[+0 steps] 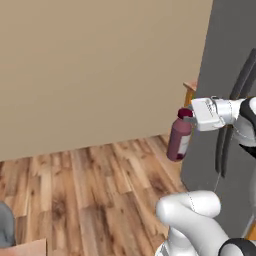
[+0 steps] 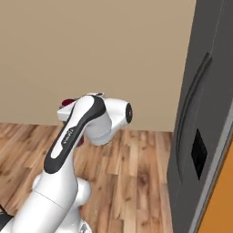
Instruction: There is a wine glass and glass cup on the dining counter. Place the wine bottle next to the wine glass and the juice bottle next to the glass cup.
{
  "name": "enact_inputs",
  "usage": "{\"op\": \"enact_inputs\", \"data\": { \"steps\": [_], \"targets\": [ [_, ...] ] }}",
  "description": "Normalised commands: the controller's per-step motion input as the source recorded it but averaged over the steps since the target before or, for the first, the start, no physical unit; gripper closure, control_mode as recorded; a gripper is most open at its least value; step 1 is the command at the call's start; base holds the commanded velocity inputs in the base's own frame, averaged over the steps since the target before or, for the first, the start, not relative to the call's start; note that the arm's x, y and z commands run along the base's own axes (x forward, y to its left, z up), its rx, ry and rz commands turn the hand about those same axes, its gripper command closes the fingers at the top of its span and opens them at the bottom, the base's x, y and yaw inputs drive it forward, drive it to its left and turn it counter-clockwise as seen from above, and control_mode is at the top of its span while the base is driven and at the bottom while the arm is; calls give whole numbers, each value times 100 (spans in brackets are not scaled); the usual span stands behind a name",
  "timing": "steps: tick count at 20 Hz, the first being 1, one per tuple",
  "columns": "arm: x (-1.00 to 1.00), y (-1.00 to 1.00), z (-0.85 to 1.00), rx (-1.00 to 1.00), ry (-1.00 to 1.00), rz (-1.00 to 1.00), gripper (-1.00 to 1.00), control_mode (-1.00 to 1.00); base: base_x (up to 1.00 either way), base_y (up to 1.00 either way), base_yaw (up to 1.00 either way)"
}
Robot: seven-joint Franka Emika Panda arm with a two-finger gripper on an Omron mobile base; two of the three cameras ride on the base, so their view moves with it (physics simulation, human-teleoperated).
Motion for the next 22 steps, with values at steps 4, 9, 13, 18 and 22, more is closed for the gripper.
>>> {"op": "enact_inputs", "data": {
  "steps": [4,9,13,18,22],
  "targets": [
    [0,0,0,0,0,0,100,100,100,0,44],
    [0,0,0,0,0,0,100,100,100,0,56],
    [0,0,0,0,0,0,100,100,100,-5,61],
    [0,0,0,0,0,0,100,100,100,-6,61],
    [0,0,0,0,0,0,100,100,100,-5,62]
  ]
}}
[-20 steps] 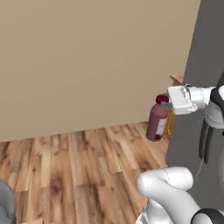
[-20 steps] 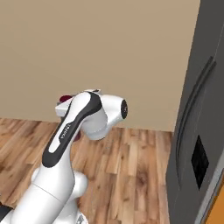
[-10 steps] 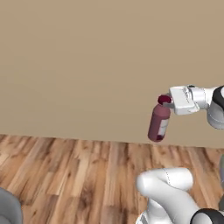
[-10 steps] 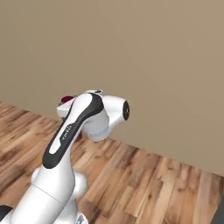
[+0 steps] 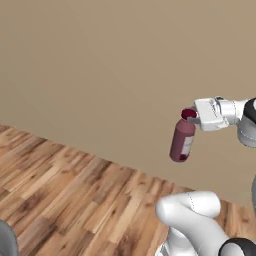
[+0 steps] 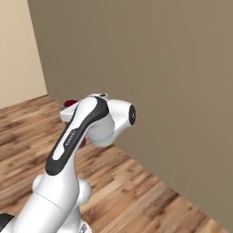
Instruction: There is a wine glass and glass cup on the dining counter. Place the wine bottle next to the wine glass and the juice bottle next to the glass cup.
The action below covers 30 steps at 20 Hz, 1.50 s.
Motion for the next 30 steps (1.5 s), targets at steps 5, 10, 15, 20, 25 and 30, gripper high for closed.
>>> {"op": "enact_inputs", "data": {
  "steps": [5,10,15,20,25,30],
  "targets": [
    [0,0,0,0,0,0,100,100,100,-2,65],
    [0,0,0,0,0,0,100,100,100,0,65],
    [0,0,0,0,0,0,100,100,100,0,61],
    [0,0,0,0,0,0,100,100,100,0,61],
    [0,0,0,0,0,0,100,100,100,0,62],
    [0,0,0,0,0,0,100,100,100,-2,64]
  ]
}}
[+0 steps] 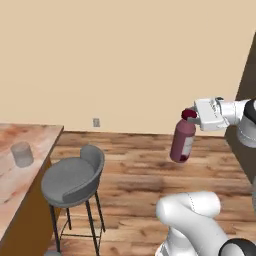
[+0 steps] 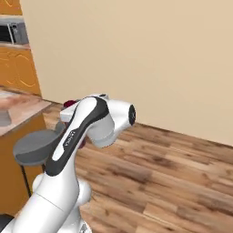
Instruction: There is a wine glass and glass cup on the dining counter. Place the wine bottle next to the wine glass and the juice bottle next to the glass cup.
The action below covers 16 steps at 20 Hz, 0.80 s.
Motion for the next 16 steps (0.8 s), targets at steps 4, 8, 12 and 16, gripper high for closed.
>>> {"op": "enact_inputs", "data": {
  "steps": [4,8,12,16],
  "targets": [
    [0,0,0,0,0,0,100,100,85,-15,67],
    [0,0,0,0,0,0,100,100,58,-23,69],
    [0,0,0,0,0,0,100,100,35,-28,71],
    [0,0,0,0,0,0,100,100,17,-36,69]
  ]
}}
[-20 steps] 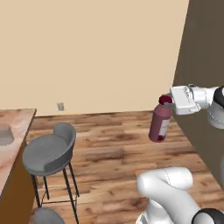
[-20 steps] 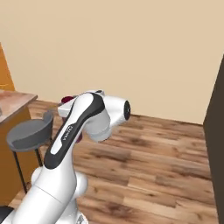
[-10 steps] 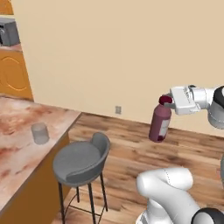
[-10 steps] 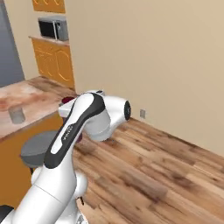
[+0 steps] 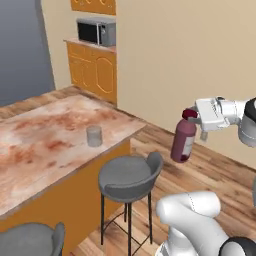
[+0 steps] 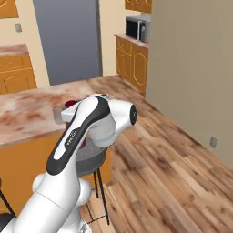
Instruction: There is a wine glass and glass cup on the dining counter. Place the wine bottle next to the wine glass and the juice bottle next to the glass cup.
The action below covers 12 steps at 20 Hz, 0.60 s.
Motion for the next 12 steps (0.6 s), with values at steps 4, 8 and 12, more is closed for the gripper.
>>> {"op": "enact_inputs", "data": {
  "steps": [4,8,12],
  "targets": [
    [0,0,0,0,0,0,100,100,14,-38,68],
    [0,0,0,0,0,0,100,100,27,-49,60],
    [0,0,0,0,0,0,100,100,24,-52,54]
  ]
}}
